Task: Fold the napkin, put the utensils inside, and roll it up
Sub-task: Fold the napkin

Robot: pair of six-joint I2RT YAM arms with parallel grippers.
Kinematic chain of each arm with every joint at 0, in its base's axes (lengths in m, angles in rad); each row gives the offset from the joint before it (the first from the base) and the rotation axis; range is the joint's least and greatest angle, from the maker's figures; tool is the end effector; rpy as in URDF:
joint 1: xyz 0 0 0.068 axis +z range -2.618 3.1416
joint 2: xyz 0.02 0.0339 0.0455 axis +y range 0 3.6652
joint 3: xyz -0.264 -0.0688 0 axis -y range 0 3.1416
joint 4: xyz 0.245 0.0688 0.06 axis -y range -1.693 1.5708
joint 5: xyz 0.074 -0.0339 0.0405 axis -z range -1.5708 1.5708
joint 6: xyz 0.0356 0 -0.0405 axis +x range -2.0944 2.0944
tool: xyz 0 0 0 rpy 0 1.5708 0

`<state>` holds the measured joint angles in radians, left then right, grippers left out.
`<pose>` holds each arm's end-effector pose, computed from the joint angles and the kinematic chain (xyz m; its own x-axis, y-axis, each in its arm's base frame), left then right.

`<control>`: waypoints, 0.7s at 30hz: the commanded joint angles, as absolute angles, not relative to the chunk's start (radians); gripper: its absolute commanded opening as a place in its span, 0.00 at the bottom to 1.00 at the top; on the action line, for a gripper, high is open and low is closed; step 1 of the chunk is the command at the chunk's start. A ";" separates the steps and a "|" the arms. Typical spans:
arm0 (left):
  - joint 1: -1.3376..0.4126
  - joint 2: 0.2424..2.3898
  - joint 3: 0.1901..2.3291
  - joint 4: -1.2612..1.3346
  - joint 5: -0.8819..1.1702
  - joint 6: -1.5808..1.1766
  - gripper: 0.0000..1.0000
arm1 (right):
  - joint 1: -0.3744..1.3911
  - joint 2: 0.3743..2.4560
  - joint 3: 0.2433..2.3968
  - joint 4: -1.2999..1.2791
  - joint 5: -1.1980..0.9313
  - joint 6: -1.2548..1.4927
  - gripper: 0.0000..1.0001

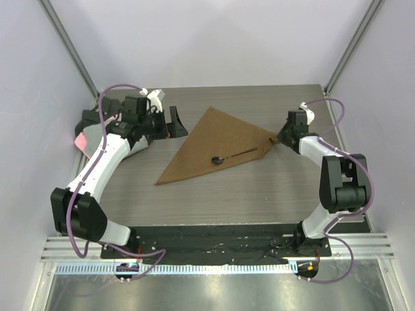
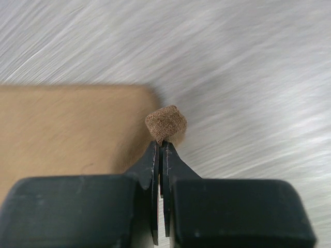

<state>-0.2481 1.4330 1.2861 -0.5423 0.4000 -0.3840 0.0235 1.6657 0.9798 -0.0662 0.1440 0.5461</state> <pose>0.3042 -0.0914 0.3306 -0.7654 -0.1621 -0.6228 0.2489 0.8179 -0.5187 0.3524 0.0032 0.1929 -0.5413 0.5014 -0.6750 0.4244 0.8559 0.2955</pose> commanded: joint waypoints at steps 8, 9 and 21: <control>-0.248 1.387 1.287 -0.555 0.345 -0.402 1.00 | 0.236 1.646 1.124 -0.011 0.245 0.445 0.01; -0.249 1.384 1.276 -0.560 0.335 -0.402 1.00 | 0.244 1.654 1.137 -0.011 0.248 0.434 0.01; -0.249 1.333 1.190 -0.538 0.314 -0.419 1.00 | 0.434 1.697 1.201 -0.018 0.186 0.368 0.01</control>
<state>-0.2481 1.3800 1.2045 -0.5591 0.3244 -0.4061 0.3626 1.6829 1.1427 -0.0502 0.1978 0.4046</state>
